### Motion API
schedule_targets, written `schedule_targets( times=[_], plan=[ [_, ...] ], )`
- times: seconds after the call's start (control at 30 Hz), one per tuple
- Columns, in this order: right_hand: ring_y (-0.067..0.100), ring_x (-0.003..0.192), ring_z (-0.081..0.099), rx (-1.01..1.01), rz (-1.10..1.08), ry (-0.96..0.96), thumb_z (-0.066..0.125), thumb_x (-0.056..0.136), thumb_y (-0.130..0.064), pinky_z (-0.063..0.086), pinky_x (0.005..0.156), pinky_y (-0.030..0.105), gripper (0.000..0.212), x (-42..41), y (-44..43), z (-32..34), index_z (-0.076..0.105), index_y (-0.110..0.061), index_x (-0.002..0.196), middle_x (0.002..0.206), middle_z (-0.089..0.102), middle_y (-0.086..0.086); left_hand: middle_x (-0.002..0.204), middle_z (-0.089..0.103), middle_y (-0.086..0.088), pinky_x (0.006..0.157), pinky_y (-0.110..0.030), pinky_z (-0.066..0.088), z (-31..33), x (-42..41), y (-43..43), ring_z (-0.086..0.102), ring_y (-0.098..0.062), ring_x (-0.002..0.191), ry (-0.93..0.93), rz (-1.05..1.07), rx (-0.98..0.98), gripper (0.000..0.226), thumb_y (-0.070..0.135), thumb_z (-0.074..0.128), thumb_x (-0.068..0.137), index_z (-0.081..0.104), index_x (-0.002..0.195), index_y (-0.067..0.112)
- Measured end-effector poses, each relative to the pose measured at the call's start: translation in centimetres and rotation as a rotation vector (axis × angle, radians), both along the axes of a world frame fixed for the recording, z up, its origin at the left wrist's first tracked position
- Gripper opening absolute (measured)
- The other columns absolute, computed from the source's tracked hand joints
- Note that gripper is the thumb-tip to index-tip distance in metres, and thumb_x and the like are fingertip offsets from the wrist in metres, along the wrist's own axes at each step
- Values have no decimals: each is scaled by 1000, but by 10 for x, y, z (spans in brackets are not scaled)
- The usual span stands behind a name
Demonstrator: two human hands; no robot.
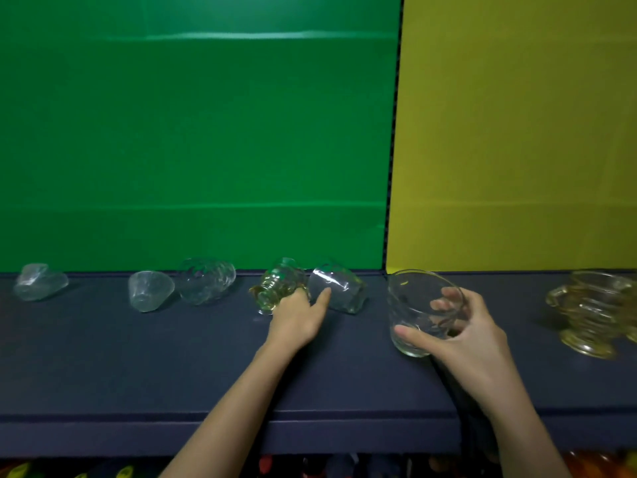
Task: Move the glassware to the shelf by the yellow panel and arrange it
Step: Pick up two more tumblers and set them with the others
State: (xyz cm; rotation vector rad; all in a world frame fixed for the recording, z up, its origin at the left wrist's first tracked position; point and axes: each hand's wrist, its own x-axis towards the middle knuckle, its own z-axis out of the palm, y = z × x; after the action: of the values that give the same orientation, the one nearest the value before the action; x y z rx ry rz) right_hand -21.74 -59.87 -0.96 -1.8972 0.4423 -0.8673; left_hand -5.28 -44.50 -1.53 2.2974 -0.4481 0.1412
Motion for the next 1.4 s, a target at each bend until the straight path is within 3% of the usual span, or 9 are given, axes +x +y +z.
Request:
schedule_targets(
  times=[0.1, 0.3, 0.47, 0.73, 0.87, 1.03, 1.13, 1.27, 1.4],
  plan=[
    [-4, 83, 58, 14, -23, -34, 88, 43, -39, 43, 66, 20, 74, -5, -7, -2, 48, -34, 105, 97, 60, -19, 114, 60, -21, 78, -35, 37, -1, 8, -13, 55, -37, 103, 34, 41, 31, 70, 63, 32, 86, 55, 104, 0],
    [-2, 86, 60, 23, -23, -31, 88, 43, -36, 45, 77, 28, 74, -10, -23, -3, 49, -33, 106, 100, 61, -18, 127, 55, -23, 95, -39, 39, 9, 15, -37, 51, -38, 115, 94, 90, 42, 85, 71, 32, 80, 52, 118, -3],
    [-3, 84, 61, 10, -36, -34, 88, 40, -39, 45, 71, 23, 77, -11, -33, -3, 49, -33, 106, 99, 61, -18, 130, 52, -19, 96, -40, 39, 16, 19, -59, 49, -36, 118, 140, 78, 115, 100, 81, 36, 69, 45, 126, 0],
    [10, 91, 64, 11, -49, -30, 85, 33, -44, 51, 89, 40, 82, -12, -41, -4, 50, -33, 106, 101, 61, -14, 125, 56, -16, 91, -39, 43, 15, 24, -73, 52, -34, 115, 118, 38, 63, 86, 68, 63, 64, 45, 118, 3],
    [11, 94, 64, 18, -73, -40, 84, 32, -47, 51, 90, 43, 85, -20, -41, -3, 49, -34, 108, 104, 61, -14, 120, 55, -14, 91, -42, 45, 25, 9, -64, 53, -33, 108, 58, -65, -77, 83, 61, 71, 59, 39, 113, 7],
    [13, 91, 66, 48, -113, -98, 85, 33, -43, 52, 88, 43, 82, -38, -37, -2, 50, -34, 107, 105, 61, -12, 107, 56, 2, 91, -36, 46, 35, -31, -47, 55, -20, 99, -25, -276, -359, 77, 51, 81, 52, 40, 107, 17],
    [8, 86, 66, 56, -177, -128, 86, 35, -40, 53, 83, 35, 78, -57, -35, -5, 50, -36, 105, 105, 62, -12, 103, 61, 7, 90, -38, 49, 31, -59, -44, 61, -14, 96, -2, -425, -490, 76, 49, 84, 43, 43, 102, 22],
    [0, 80, 67, 77, -258, -148, 87, 37, -36, 53, 76, 24, 82, -92, -42, -10, 50, -33, 110, 105, 64, -12, 104, 62, 7, 82, -22, 50, 21, -92, -58, 64, -7, 92, 31, -596, -594, 68, 40, 85, 42, 45, 95, 29],
    [-11, 81, 63, 61, -334, -169, 85, 37, -36, 49, 69, 12, 77, -139, -59, -11, 50, -36, 105, 103, 61, -17, 104, 60, 6, 74, -14, 50, 15, -129, -89, 65, -4, 87, 60, -729, -668, 69, 28, 86, 41, 46, 97, 25]
  ],
)
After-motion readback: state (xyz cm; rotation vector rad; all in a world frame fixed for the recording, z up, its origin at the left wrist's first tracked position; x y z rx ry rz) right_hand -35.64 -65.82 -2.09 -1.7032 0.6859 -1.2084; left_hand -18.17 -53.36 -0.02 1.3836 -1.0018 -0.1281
